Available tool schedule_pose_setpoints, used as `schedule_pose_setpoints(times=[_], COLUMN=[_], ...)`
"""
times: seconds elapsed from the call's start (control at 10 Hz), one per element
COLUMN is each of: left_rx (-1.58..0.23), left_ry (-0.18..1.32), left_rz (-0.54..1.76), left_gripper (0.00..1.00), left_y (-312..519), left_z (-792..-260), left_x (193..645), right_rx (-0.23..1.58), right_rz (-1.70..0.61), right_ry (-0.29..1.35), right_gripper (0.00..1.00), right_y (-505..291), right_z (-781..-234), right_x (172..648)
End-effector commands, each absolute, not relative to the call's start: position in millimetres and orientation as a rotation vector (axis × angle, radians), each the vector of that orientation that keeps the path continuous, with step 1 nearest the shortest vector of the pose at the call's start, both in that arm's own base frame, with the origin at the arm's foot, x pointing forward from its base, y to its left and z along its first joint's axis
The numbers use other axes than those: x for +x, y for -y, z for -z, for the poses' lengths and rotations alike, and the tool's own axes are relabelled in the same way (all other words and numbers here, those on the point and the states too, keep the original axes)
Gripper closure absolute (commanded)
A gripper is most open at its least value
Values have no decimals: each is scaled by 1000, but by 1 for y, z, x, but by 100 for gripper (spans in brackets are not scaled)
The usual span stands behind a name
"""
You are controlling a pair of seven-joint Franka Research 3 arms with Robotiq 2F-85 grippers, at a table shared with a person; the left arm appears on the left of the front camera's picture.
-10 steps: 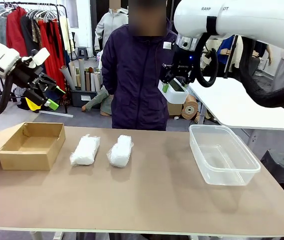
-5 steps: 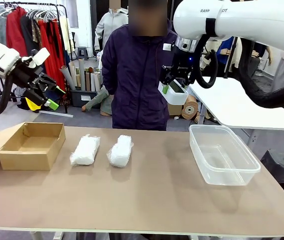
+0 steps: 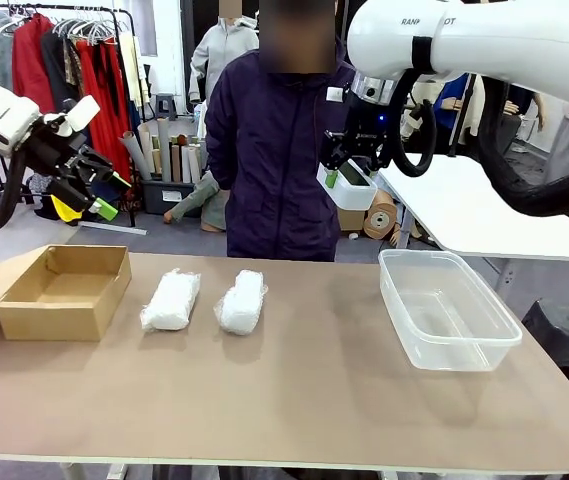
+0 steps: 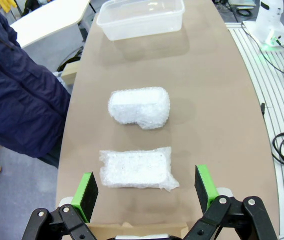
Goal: Separate and place wrapped and unwrapped clocks.
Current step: If the picked Digital clock is wrapped, place it in the Package Box ; if not, place it in the Organizing box.
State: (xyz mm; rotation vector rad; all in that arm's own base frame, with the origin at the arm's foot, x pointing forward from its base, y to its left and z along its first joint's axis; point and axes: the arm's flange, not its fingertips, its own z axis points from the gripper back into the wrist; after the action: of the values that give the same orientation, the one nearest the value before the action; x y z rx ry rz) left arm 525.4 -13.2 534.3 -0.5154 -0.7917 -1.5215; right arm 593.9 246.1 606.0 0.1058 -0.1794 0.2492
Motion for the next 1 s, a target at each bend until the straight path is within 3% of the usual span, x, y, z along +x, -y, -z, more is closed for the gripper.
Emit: schedule_pose_setpoints(times=[0.0,0.9], left_rx=[-515,-515], left_ry=[799,799], left_rz=[1521,1521], left_gripper=[0,0], left_y=[13,13], left_z=[-536,-536], left_x=[525,525], right_rx=[112,106], right_rz=[-248,-249], right_ry=[185,179], right_gripper=[100,100], right_y=[-245,-246], right_z=[-610,-606], right_x=[593,594])
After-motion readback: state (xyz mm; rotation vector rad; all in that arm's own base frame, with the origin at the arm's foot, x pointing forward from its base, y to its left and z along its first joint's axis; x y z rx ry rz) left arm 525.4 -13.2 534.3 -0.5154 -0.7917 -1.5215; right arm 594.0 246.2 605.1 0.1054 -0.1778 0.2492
